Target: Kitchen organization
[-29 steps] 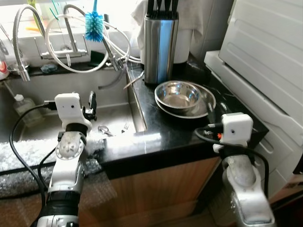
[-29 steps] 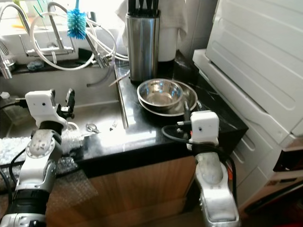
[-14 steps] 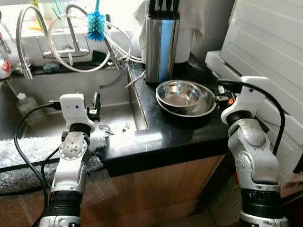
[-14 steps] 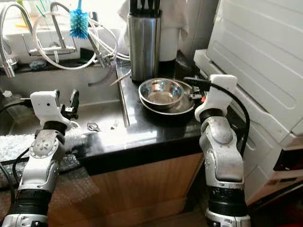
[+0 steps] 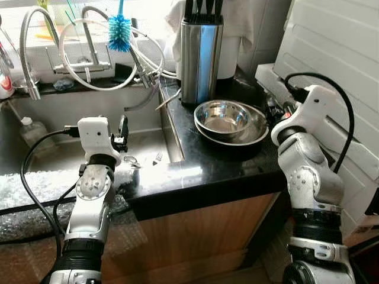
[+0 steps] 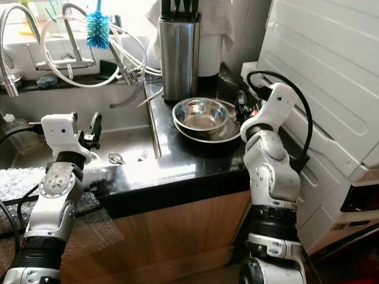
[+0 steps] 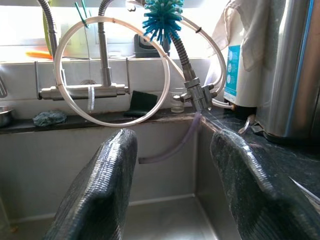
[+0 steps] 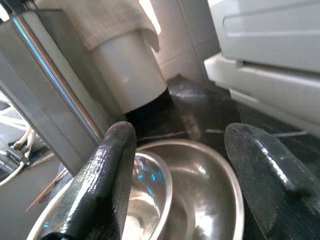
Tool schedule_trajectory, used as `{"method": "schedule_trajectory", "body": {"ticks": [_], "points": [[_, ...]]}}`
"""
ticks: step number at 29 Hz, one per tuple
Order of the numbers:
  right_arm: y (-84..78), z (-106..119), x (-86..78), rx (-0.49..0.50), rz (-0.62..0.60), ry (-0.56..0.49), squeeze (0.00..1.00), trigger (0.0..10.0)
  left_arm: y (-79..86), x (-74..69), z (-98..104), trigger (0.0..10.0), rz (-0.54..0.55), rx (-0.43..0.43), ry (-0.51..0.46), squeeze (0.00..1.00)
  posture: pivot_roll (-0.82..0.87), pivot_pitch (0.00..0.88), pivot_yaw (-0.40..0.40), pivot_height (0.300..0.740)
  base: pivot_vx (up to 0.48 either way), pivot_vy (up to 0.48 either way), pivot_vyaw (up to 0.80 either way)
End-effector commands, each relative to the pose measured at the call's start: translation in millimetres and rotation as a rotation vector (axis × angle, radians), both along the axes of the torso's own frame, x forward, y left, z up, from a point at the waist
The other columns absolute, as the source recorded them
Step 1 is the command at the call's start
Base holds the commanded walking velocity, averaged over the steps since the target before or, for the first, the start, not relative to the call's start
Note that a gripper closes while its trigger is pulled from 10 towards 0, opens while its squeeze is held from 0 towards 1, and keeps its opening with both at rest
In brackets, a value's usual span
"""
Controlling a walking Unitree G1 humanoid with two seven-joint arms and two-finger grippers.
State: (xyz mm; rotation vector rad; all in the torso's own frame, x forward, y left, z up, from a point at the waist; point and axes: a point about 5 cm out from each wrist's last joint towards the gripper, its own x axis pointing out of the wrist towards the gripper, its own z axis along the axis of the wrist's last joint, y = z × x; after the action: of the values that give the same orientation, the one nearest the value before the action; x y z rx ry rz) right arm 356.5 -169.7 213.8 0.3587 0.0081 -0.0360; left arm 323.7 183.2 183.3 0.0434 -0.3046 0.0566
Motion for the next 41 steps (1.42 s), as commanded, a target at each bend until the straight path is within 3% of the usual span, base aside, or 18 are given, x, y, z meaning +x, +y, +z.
{"method": "schedule_trajectory", "body": {"ticks": [1,3,4,5,10,31,41], "points": [[-1.2,2,3.9,0.011,0.004,0.019,1.0,10.0,-0.7,1.7,3,10.0,-0.008,0.017,0.001,0.0,-0.16,0.0,-0.01,0.74,0.0,0.0,0.0],[-1.1,1,5.0,0.017,0.009,0.034,1.0,10.0,-1.0,1.8,3,10.0,-0.009,0.017,0.002,0.0,-0.16,0.0,-0.01,0.74,0.0,0.0,0.0],[-1.1,1,5.9,0.022,0.012,0.041,0.09,10.0,-1.3,1.8,3,10.0,-0.011,0.018,0.003,0.0,-0.16,0.0,-0.01,0.74,0.0,0.0,0.0],[-2.5,-2,8.5,0.045,0.009,0.062,0.0,10.0,-2.5,2.2,3,10.0,-0.016,0.022,0.005,0.0,-0.16,0.0,-0.01,0.74,0.0,0.0,0.0],[-5.8,-11,14.0,0.102,0.019,0.135,0.0,10.0,-4.8,3.0,2,10.0,-0.03,0.028,0.012,0.0,-0.16,0.0,-0.012,0.74,0.0,0.0,0.0],[-10.6,-21,25.4,0.275,0.097,0.229,0.0,10.0,-4.5,3.1,2,10.0,-0.026,0.032,0.015,0.0,-0.16,0.0,-0.019,0.74,0.0,0.0,0.0],[-10.8,-16,30.2,0.288,0.111,0.221,0.0,10.0,-2.4,4.2,3,10.0,-0.013,0.027,0.01,0.0,-0.15,0.0,-0.021,0.74,0.0,0.0,0.0]]}}
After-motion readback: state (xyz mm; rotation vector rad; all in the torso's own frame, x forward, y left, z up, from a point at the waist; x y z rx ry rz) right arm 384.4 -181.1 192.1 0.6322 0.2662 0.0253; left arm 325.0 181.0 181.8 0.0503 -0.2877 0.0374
